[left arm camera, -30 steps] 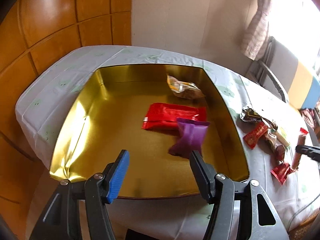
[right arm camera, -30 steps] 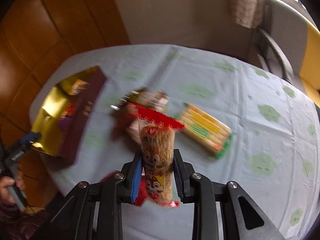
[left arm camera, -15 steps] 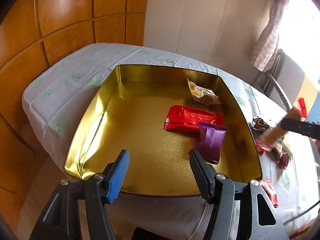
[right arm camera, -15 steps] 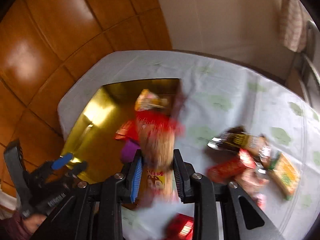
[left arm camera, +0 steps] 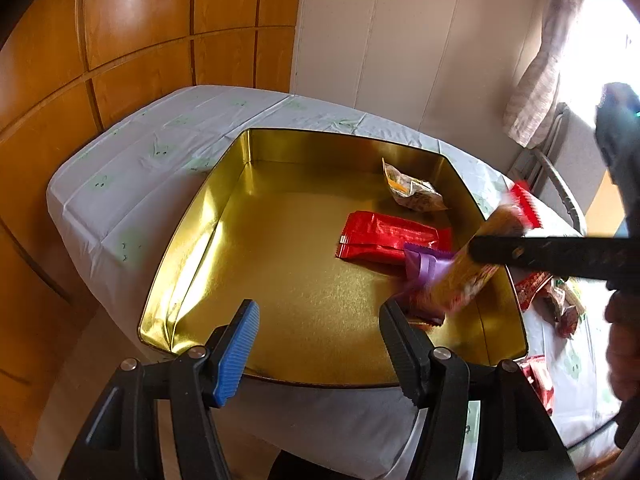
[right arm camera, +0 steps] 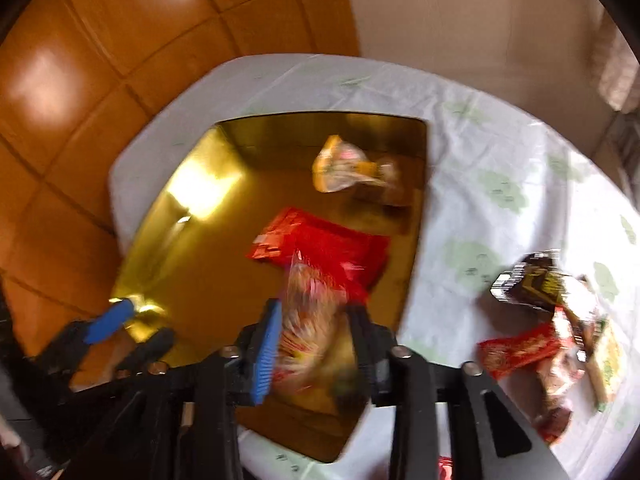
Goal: Organize snacks
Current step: 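Lift the rice bar with the right tool and carry it over the gold tray, then open the right tool to drop the rice bar while the left tool grasps a dark red packet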
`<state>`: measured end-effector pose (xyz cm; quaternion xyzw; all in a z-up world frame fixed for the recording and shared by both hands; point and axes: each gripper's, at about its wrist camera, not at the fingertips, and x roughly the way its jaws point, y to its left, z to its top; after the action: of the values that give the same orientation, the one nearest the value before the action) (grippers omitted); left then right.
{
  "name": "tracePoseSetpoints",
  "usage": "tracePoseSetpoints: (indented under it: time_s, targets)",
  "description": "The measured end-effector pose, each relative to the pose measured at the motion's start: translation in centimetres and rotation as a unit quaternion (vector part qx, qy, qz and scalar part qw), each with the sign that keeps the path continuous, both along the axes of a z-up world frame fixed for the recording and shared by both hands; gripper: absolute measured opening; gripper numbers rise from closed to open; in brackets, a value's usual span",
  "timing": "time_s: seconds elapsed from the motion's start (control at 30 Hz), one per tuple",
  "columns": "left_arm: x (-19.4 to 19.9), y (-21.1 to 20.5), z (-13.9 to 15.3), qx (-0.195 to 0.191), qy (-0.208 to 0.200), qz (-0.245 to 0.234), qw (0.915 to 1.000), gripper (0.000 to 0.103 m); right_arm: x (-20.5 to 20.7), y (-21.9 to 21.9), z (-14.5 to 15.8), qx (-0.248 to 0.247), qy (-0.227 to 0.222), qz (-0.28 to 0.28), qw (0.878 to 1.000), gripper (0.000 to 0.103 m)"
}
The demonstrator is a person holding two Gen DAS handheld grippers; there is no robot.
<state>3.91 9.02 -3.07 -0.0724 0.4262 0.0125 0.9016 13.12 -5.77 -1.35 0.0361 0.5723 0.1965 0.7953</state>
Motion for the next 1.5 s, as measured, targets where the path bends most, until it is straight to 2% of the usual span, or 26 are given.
tracePoseSetpoints:
  time_s: [0.07,0.17,0.2,0.33,0.43,0.53,0.73,0.87,1.0,1.07,1.17,1.2,1.27,1.3,1.4,1.47,1.5]
  targets:
    - [-0.1,0.1,0.0,-0.001,-0.002,0.001,1.0,0.063,-0.4,-1.0,0.8,0.005,-0.023,-0.014,1.0,0.045]
    - [-0.3,-0.2,0.2,0.008,-0.005,-0.003,1.0,0.063,-1.0,-2.5,1.8,0.027,-0.049,-0.031,0.998,0.059]
    - [-0.4,-0.3,0.4,0.012,-0.007,-0.006,0.9999,0.063,-1.1,-3.0,2.1,0.033,-0.054,-0.037,0.997,0.06]
    - [-1.5,-1.2,1.4,0.036,-0.035,-0.033,0.9982,0.063,-1.9,-4.6,2.6,0.049,-0.062,-0.044,0.996,0.06]
    - [-2.2,-1.6,1.9,0.052,-0.047,-0.049,0.9964,0.063,-3.2,-5.7,3.0,0.037,-0.073,-0.033,0.996,0.06]
    - [-2.4,-1.8,1.9,0.049,-0.046,-0.06,0.996,0.063,-4.5,-7.2,3.2,0.025,-0.078,-0.033,0.996,0.06]
    - [-2.8,-3.5,2.1,0.041,-0.047,-0.098,0.9933,0.063,-7.2,-13.7,2.6,0.005,-0.069,-0.086,0.994,0.06]
    - [-3.2,-5.5,2.3,0.04,-0.05,-0.142,0.9877,0.063,-8.6,-19.4,1.9,-0.02,-0.056,-0.135,0.989,0.06]
    - [-4.0,-8.9,2.4,0.037,-0.05,-0.221,0.9732,0.063,-9.6,-24.4,0.9,-0.045,-0.042,-0.172,0.983,0.06]
    - [-4.5,-10.8,2.5,0.035,-0.048,-0.266,0.9622,0.063,-9.9,-26.5,0.2,-0.054,-0.033,-0.18,0.982,0.06]
    - [-5.1,-14.3,2.4,0.045,-0.04,-0.334,0.9408,0.063,-10.3,-29.7,-1.6,-0.057,-0.011,-0.208,0.976,0.06]
    - [-5.2,-15.7,2.2,0.049,-0.03,-0.355,0.9331,0.063,-10.5,-30.5,-2.2,-0.051,-0.005,-0.221,0.974,0.06]
    - [-4.8,-17.5,1.4,0.048,0.001,-0.38,0.9236,0.063,-10.6,-31.4,-2.8,-0.054,0.013,-0.239,0.969,0.06]
    - [-4.7,-18.7,0.9,0.054,0.015,-0.395,0.9169,0.063,-10.5,-31.5,-2.6,-0.052,0.007,-0.241,0.969,0.06]
    - [-4.3,-20.7,-0.5,0.074,0.045,-0.407,0.9093,0.063,-10.3,-31.1,-2.0,-0.027,-0.004,-0.232,0.972,0.06]
    - [-3.7,-21.6,-1.5,0.06,0.075,-0.415,0.9048,0.063,-10.3,-30.7,-1.8,-0.027,-0.007,-0.227,0.974,0.06]
    - [-3.6,-21.7,-1.9,0.059,0.08,-0.412,0.9058,0.063,-10.3,-30.5,-1.7,-0.024,-0.008,-0.221,0.975,0.06]
